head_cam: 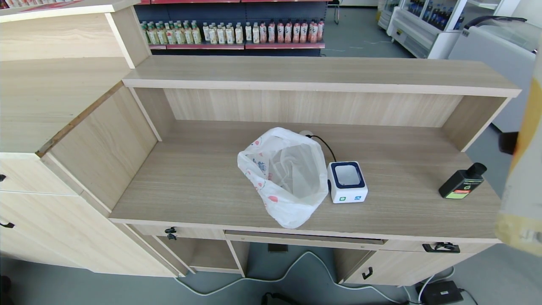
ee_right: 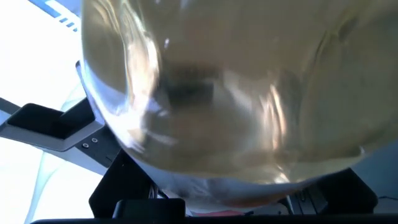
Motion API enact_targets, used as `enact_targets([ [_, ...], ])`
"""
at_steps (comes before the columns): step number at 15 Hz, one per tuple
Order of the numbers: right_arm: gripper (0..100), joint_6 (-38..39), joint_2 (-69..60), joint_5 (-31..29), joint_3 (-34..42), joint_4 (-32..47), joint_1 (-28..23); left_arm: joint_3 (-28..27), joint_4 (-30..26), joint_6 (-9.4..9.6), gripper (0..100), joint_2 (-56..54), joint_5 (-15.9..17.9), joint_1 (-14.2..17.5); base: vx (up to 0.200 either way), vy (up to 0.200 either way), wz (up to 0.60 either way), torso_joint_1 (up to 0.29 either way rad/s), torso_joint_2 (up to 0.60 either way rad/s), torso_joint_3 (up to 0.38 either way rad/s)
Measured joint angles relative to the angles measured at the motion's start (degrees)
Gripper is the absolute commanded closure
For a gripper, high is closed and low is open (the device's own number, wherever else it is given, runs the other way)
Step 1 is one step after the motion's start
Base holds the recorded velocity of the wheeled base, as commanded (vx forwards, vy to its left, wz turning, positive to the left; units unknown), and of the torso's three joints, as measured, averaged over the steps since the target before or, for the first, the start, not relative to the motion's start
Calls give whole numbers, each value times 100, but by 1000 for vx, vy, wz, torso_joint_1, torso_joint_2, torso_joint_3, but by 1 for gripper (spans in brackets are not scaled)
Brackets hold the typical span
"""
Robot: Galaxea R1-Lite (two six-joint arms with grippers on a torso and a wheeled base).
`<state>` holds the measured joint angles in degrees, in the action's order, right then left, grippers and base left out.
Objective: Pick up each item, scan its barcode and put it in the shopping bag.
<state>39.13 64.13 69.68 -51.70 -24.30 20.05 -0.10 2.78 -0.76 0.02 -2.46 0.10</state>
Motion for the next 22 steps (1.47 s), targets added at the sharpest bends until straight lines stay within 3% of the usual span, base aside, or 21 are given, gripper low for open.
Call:
enact_targets([
  [3,100,-2,-16,-501,82,10,185,0,0,0,0,0,-2,-2,0,0,0,0,0,0],
  [19,100,-336,-262,-611,625,27,362,0,1,0,0,0,-2,-5,0,0,0,0,0,0],
  [20,100,-489,-240,-730,634,21,325,0,0,0,0,0,-2,0,0,0,0,0,0,0],
  [22,100,-1864,-28,-933,636,57,-85,0,1,0,0,0,-2,-2,0,0,0,0,0,0],
])
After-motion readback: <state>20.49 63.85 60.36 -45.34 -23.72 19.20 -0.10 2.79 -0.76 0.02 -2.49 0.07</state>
